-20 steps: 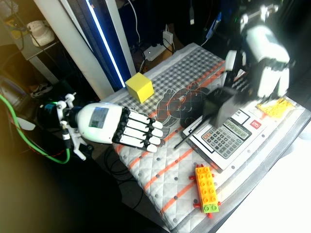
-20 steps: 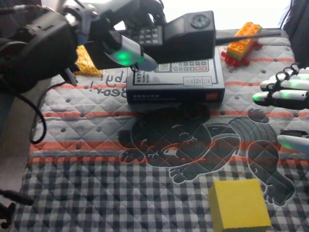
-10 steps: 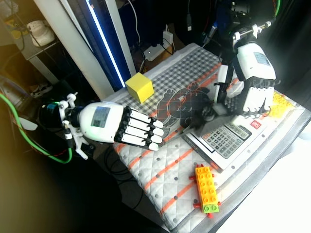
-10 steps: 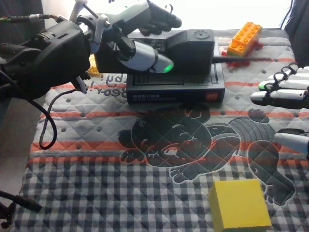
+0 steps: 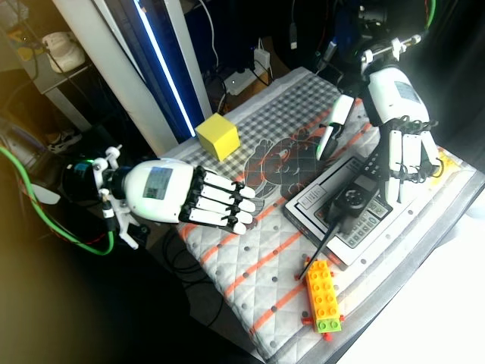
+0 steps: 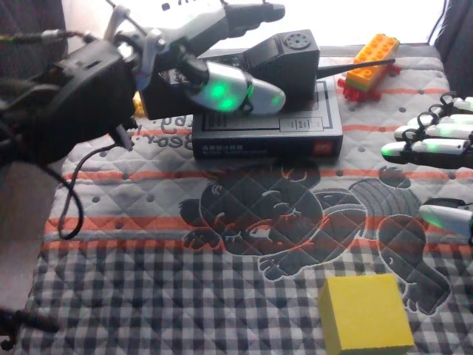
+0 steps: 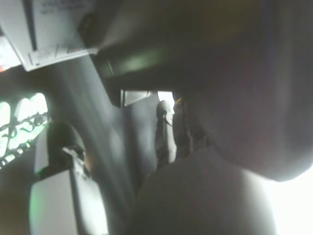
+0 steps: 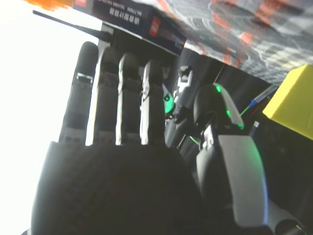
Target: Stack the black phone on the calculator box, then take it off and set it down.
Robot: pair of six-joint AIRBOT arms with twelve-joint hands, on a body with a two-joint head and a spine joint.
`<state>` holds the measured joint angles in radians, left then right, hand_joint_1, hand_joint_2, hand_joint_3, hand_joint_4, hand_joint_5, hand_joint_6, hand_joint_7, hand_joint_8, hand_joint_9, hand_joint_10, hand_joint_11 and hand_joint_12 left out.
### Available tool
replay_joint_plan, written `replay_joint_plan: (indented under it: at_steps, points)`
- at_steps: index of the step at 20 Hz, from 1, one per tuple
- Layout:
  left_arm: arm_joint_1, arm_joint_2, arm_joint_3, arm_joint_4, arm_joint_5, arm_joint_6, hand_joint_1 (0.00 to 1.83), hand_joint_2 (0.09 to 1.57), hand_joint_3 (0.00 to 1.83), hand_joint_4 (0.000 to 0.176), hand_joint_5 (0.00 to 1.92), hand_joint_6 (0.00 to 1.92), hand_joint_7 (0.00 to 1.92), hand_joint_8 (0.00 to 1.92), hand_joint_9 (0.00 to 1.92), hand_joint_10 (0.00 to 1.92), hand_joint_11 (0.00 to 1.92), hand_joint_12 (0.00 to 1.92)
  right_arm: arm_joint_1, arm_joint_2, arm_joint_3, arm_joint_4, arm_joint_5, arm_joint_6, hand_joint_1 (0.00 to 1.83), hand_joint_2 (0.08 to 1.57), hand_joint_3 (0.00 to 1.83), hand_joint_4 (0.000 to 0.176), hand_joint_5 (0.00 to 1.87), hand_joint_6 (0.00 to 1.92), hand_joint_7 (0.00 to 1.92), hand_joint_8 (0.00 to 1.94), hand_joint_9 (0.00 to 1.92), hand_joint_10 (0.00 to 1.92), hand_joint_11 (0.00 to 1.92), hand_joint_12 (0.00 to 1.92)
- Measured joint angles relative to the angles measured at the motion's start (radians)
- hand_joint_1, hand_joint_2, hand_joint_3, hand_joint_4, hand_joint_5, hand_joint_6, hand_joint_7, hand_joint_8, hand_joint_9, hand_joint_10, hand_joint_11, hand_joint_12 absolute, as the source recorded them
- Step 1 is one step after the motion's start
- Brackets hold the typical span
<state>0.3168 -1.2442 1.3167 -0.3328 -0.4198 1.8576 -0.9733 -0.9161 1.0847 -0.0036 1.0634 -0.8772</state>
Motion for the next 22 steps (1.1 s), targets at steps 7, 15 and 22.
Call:
replay_joint_plan:
  at_steps: [7, 15, 22]
  points:
    - [0.111, 0.269, -0.276, 0.071, -0.282, -0.02, 0.73, 0.89, 0.0, 0.174, 0.15, 0.01, 0.07, 0.01, 0.0, 0.0, 0.0, 0.01, 0.023, 0.011, 0.0, 0.002, 0.032, 0.039, 0.4, 1.3, 0.0, 0.075, 0.47, 0.0, 0.41, 0.0, 0.35, 0.0, 0.19, 0.36]
    - [0.393, 0.462, -0.499, 0.056, -0.761, -0.107, 0.78, 0.94, 0.01, 0.147, 0.1, 0.0, 0.09, 0.0, 0.08, 0.0, 0.01, 0.02, 0.165, -0.056, 0.058, 0.004, 0.028, 0.038, 0.58, 1.19, 0.0, 0.068, 0.44, 0.0, 0.35, 0.01, 0.31, 0.02, 0.2, 0.31]
    - [0.587, 0.462, -0.498, -0.032, -0.872, -0.383, 0.73, 0.94, 0.0, 0.088, 0.15, 0.0, 0.13, 0.0, 0.08, 0.0, 0.0, 0.43, 0.36, -0.175, 0.179, -0.011, -0.148, 0.037, 0.77, 1.1, 0.0, 0.083, 0.43, 0.0, 0.37, 0.0, 0.36, 0.0, 0.0, 0.97]
